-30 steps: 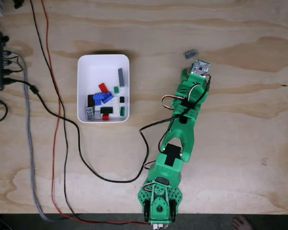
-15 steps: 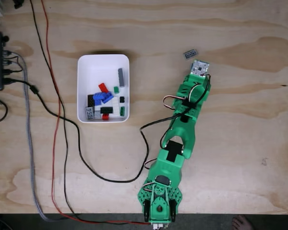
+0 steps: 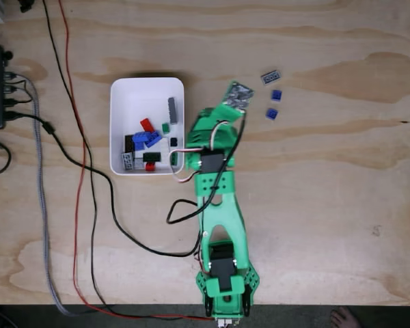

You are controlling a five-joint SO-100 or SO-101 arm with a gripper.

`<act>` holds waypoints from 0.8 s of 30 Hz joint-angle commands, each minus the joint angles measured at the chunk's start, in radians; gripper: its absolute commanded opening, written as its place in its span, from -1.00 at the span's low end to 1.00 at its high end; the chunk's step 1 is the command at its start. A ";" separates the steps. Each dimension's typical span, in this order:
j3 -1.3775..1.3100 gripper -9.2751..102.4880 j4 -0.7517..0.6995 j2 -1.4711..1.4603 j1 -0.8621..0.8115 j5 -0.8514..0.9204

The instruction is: Put all lego bricks in the bin.

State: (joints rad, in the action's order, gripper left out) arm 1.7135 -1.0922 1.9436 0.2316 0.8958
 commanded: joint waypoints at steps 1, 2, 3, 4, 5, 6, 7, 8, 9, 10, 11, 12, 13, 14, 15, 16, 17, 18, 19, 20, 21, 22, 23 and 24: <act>-0.081 -0.52 -0.067 -0.002 -0.032 -0.035; -0.008 -0.47 -0.008 -0.021 -0.121 0.006; 0.100 -0.44 0.114 -0.041 -0.212 0.060; 0.186 -0.41 0.233 -0.087 -0.298 0.124; 0.245 -0.38 0.348 -0.149 -0.364 0.186; 0.259 -0.36 0.416 -0.218 -0.411 0.241; 0.244 -0.35 0.451 -0.290 -0.446 0.285; 0.224 -0.35 0.500 -0.357 -0.474 0.318; 0.202 -0.34 0.532 -0.413 -0.497 0.353; 0.187 -0.33 0.580 -0.456 -0.517 0.376; 0.193 -0.33 0.658 -0.486 -0.534 0.405; 0.202 -0.32 0.716 -0.500 -0.548 0.426; 0.212 -0.32 0.761 -0.503 -0.554 0.439; 0.227 -0.33 0.813 -0.503 -0.554 0.449; 0.230 -0.33 0.838 -0.505 -0.554 0.463; 0.230 -0.34 0.861 -0.509 -0.551 0.474; 0.233 -0.36 0.879 -0.514 -0.545 0.486; 0.233 -0.37 0.896 -0.518 -0.540 0.495; 0.233 -0.38 0.922 -0.526 -0.535 0.506; 0.233 -0.39 0.943 -0.534 -0.532 0.520; 0.233 -0.39 0.956 -0.538 -0.531 0.532; 0.233 -0.41 0.966 -0.541 -0.528 0.540; 0.236 -0.42 0.971 -0.545 -0.526 0.554; 0.249 -0.42 0.980 -0.545 -0.525 0.563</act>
State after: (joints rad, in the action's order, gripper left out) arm 1.9650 -0.1718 1.3775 -0.2930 1.4205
